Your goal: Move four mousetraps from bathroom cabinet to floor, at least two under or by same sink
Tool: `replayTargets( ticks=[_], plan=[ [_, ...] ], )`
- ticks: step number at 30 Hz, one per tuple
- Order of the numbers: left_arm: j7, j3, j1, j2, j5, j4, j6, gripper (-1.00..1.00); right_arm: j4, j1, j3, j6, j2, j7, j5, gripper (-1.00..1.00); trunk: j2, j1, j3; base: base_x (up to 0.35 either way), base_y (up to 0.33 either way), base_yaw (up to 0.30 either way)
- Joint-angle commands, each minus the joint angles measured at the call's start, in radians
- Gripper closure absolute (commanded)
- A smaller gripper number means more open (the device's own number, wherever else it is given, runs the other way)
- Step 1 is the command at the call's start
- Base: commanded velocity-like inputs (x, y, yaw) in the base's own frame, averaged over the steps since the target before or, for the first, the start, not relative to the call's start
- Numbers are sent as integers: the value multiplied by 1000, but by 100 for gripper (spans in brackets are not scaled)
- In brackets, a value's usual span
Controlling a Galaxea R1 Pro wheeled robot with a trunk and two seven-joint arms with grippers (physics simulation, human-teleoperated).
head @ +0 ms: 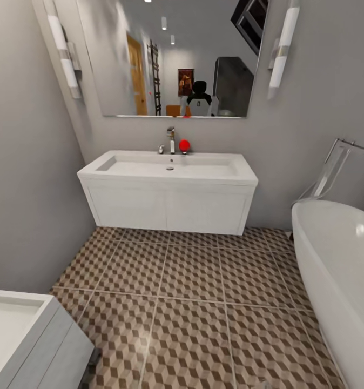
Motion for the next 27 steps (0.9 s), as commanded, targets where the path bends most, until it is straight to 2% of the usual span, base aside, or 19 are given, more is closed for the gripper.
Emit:
replayTargets(
  ticks=[1,27],
  plan=[
    [6,-5,-2,1,0,-4,-2,100,1,0,8,-3,0,-2,-6,100,0,1,-1,338,0,0],
    [9,-4,-2,3,0,-3,-3,100,1,0,8,-3,0,-2,-6,100,0,1,-1,338,0,0]
  ],
)
